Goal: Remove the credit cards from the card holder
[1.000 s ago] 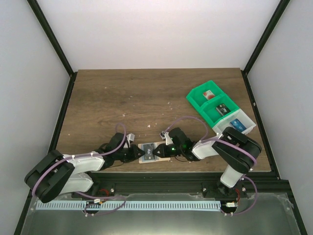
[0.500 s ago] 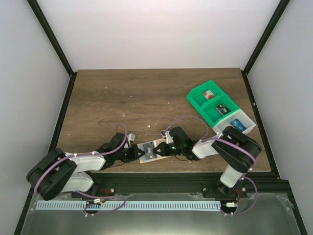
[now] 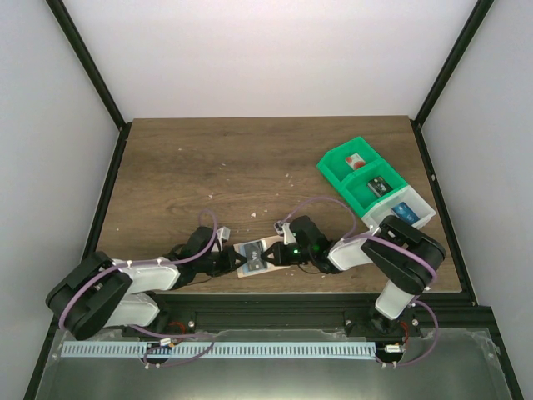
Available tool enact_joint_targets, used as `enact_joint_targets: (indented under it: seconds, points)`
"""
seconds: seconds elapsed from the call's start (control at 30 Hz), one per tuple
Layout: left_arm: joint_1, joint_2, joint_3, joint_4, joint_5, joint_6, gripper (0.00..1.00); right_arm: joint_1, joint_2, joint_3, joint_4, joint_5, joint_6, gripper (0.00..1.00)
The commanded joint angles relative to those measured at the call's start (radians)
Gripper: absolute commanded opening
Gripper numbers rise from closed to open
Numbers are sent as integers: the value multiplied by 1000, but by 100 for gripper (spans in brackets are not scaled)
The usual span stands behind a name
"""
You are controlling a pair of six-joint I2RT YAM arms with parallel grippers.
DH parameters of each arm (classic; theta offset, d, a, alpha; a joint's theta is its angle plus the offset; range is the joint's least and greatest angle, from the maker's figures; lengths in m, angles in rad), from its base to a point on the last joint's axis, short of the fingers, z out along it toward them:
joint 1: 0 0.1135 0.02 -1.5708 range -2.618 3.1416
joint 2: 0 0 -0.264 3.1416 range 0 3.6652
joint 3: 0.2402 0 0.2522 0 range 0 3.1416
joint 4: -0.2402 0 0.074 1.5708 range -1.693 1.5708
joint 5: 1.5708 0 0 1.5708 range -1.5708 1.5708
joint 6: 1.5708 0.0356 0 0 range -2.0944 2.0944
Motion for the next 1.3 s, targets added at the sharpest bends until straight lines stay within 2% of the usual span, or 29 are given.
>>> enact_joint_targets:
  seconds: [0.0,0.17,0.27,0.47,0.57,0.7,0.83,0.97,1.1,1.27]
  points:
    - [-2,30,-17,-52,-60,11,0,-5,-2,-14,28,-32,3,1]
    - [-2,31,-17,-52,-64,11,0,-13,-5,-22,37,-39,7,1]
    - [-2,32,-20,-50,-68,11,0,-25,-4,-31,50,-56,10,6]
    - [-2,46,-21,-41,-66,8,0,-31,1,-40,70,-87,4,4]
    - [-2,47,-27,-22,-57,-1,0,-31,8,-37,61,-86,5,11]
    - [-2,47,-27,-21,-56,-2,0,-31,14,-40,79,-96,6,5]
    - [-2,45,-27,-23,-58,-1,0,-31,11,-30,58,-88,1,7]
    - [-2,47,-21,-32,-60,3,0,-31,4,-28,41,-81,-8,5]
    - [-2,46,-19,-39,-51,11,0,-33,-3,-32,33,-72,-8,11]
    - [-2,37,-29,-38,-56,9,0,-34,4,-29,37,-76,-3,6]
